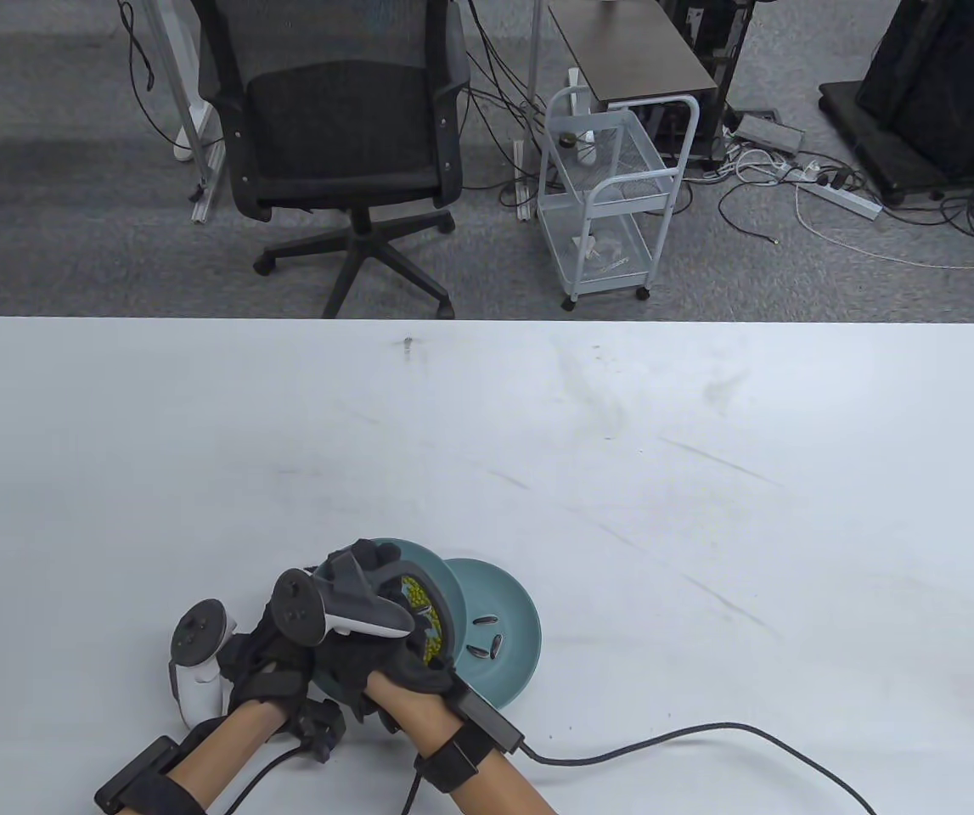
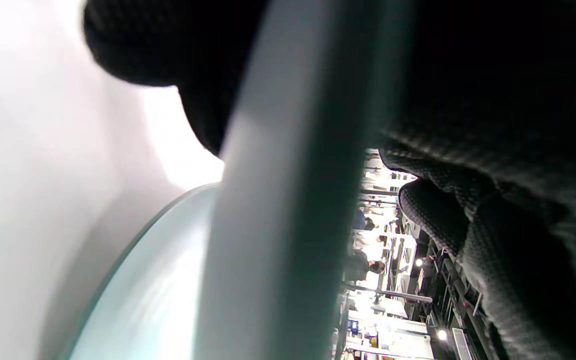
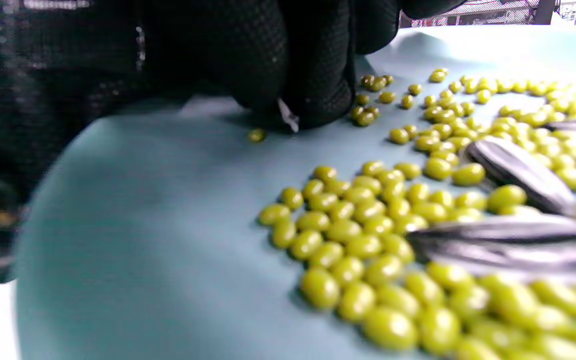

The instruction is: Pick sunflower seeds with hand pinch into plate

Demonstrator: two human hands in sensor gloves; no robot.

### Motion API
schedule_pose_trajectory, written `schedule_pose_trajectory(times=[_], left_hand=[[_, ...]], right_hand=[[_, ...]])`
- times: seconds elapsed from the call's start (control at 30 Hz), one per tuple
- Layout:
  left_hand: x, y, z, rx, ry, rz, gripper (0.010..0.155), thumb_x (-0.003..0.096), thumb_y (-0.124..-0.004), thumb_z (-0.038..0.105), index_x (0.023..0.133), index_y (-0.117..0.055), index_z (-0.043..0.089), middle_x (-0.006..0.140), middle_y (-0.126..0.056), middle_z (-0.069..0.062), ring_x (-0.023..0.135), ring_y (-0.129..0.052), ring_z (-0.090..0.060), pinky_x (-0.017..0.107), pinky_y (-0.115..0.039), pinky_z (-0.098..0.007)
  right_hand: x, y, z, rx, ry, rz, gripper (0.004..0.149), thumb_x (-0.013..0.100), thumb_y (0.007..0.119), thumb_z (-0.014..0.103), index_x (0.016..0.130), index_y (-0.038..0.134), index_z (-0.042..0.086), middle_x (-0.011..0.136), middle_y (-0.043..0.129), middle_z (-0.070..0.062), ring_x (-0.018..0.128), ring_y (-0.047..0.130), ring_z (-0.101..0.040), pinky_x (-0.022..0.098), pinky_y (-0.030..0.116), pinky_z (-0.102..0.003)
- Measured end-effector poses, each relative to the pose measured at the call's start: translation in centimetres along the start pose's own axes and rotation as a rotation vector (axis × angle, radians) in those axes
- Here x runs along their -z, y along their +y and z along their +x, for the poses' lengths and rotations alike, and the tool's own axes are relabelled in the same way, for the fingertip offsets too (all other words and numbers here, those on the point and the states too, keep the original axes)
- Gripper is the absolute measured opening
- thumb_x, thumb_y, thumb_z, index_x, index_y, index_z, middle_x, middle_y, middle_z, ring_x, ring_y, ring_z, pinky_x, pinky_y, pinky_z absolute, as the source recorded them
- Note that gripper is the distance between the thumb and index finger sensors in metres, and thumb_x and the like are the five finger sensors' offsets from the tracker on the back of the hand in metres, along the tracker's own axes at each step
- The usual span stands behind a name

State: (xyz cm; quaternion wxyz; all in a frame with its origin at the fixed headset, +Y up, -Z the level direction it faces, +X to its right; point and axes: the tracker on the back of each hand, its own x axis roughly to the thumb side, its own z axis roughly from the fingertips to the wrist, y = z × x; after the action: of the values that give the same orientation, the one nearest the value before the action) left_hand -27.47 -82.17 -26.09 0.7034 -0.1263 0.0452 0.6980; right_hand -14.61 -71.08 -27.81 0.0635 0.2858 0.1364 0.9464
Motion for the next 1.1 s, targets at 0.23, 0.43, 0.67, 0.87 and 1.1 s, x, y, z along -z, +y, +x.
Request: schedule_pose_trajectory(times=[0.23, 0.43, 0.67, 0.87, 1.1], left_hand=[[-0.1, 0.0, 0.0, 0.012, -0.008, 0.007, 0.049, 0.0629, -0.049, 0.050, 0.103, -0.047, 0.023, 0.080, -0.085, -0.009, 0.042, -0.101, -0.022, 0.033, -0.084, -0.035], [0.0, -0.1, 0.0, 0.012, -0.001, 0.003, 0.049, 0.0628, -0.050, 0.051, 0.103, -0.048, 0.023, 0.079, -0.086, -0.009, 0.042, -0.101, -0.022, 0.033, -0.084, -0.036], [0.1, 0.2, 0.1, 0.020, -0.012, 0.024, 0.049, 0.0626, -0.051, 0.051, 0.103, -0.048, 0.023, 0.079, -0.086, -0.009, 0.041, -0.101, -0.022, 0.033, -0.084, -0.036], [0.0, 0.7, 0.6, 0.012, -0.015, 0.055, 0.049, 0.0626, -0.050, 0.051, 0.103, -0.048, 0.024, 0.079, -0.086, -0.007, 0.041, -0.101, -0.020, 0.033, -0.085, -0.034], [0.3, 1.2, 0.6, -0.009, -0.006, 0.069, 0.049, 0.0625, -0.051, 0.051, 0.103, -0.048, 0.024, 0.079, -0.086, -0.008, 0.041, -0.101, -0.021, 0.033, -0.085, -0.035]], right_hand=[[-0.2, -0.1, 0.0, -0.040, 0.003, -0.052, 0.034, 0.054, 0.089, 0.021, 0.072, 0.091, -0.007, 0.109, 0.053, -0.033, 0.098, 0.042, -0.066, 0.066, 0.033, -0.079], [-0.4, -0.1, -0.3, -0.029, -0.013, -0.058, 0.034, 0.054, 0.088, 0.021, 0.072, 0.091, -0.007, 0.109, 0.053, -0.033, 0.098, 0.041, -0.066, 0.066, 0.033, -0.078], [-2.4, -3.5, -2.2, 0.109, -0.005, -0.155, 0.034, 0.054, 0.088, 0.020, 0.073, 0.091, -0.008, 0.109, 0.052, -0.034, 0.098, 0.040, -0.066, 0.066, 0.032, -0.078], [-6.9, -7.3, -7.1, 0.171, 0.089, -0.294, 0.033, 0.055, 0.088, 0.020, 0.073, 0.091, -0.007, 0.109, 0.052, -0.034, 0.098, 0.039, -0.066, 0.066, 0.032, -0.079], [-10.7, -3.3, -14.8, 0.228, 0.272, -0.306, 0.034, 0.055, 0.088, 0.021, 0.073, 0.092, -0.007, 0.109, 0.052, -0.034, 0.098, 0.041, -0.066, 0.065, 0.033, -0.079]])
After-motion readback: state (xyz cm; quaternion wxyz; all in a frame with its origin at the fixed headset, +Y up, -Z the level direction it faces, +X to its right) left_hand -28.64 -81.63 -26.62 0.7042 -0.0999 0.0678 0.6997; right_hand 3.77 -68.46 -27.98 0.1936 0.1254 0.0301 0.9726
